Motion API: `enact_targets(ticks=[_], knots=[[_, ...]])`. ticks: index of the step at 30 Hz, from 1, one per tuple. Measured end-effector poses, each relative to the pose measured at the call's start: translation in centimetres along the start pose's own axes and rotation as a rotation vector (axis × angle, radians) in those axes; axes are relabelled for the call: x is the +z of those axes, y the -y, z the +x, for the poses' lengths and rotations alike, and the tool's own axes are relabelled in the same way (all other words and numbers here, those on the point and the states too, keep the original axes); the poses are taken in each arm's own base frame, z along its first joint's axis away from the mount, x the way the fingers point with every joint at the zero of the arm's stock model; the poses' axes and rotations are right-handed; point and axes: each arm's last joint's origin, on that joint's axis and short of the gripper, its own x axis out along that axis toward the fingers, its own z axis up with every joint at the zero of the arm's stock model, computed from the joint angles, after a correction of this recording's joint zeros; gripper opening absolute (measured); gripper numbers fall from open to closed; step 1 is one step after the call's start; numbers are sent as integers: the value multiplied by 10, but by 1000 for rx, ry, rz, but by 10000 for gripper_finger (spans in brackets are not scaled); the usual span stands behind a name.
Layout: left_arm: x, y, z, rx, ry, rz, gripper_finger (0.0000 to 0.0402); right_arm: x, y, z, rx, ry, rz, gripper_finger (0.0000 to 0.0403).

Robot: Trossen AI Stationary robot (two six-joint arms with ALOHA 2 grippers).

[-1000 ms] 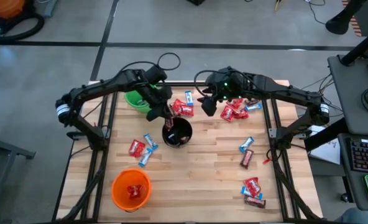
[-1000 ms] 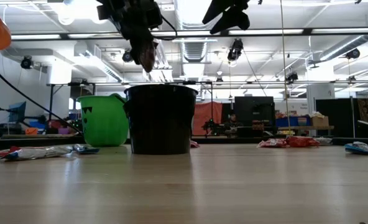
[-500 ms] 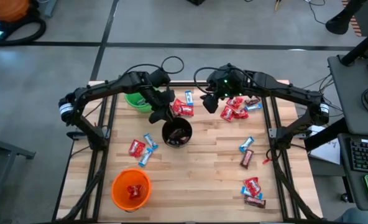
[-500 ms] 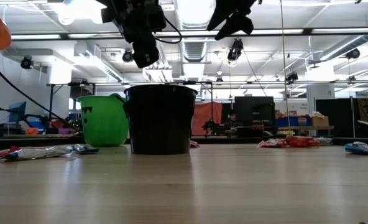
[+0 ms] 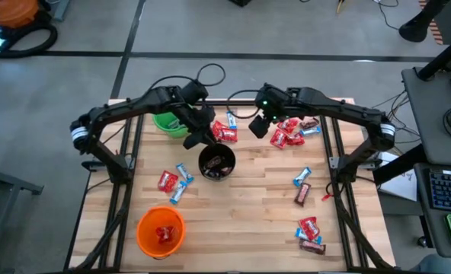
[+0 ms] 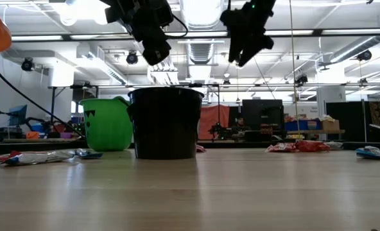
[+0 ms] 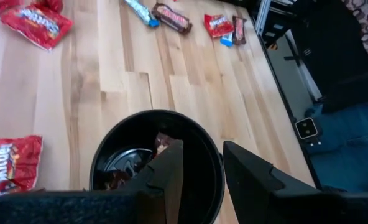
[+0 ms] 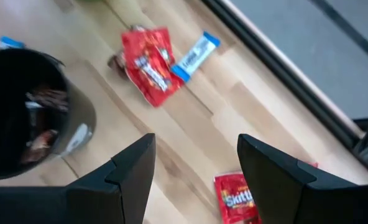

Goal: Sort candy
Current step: Put the red candy pack into the orange bucket

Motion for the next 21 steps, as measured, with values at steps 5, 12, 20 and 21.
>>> enact_targets(ticks=[5,12,20,21], knots=[[1,6,-7,5,17,16,97,3,2,23,-38,-51,37,219],[3,20,-23,17,60,56,97,3,12,45,-103,-134,102,219],[4,36,-43,61,104,126,97,5,27,53,-142,-164,234,219],[4,38,-44,76,105,135,97,5,28,53,-144,-164,249,219]])
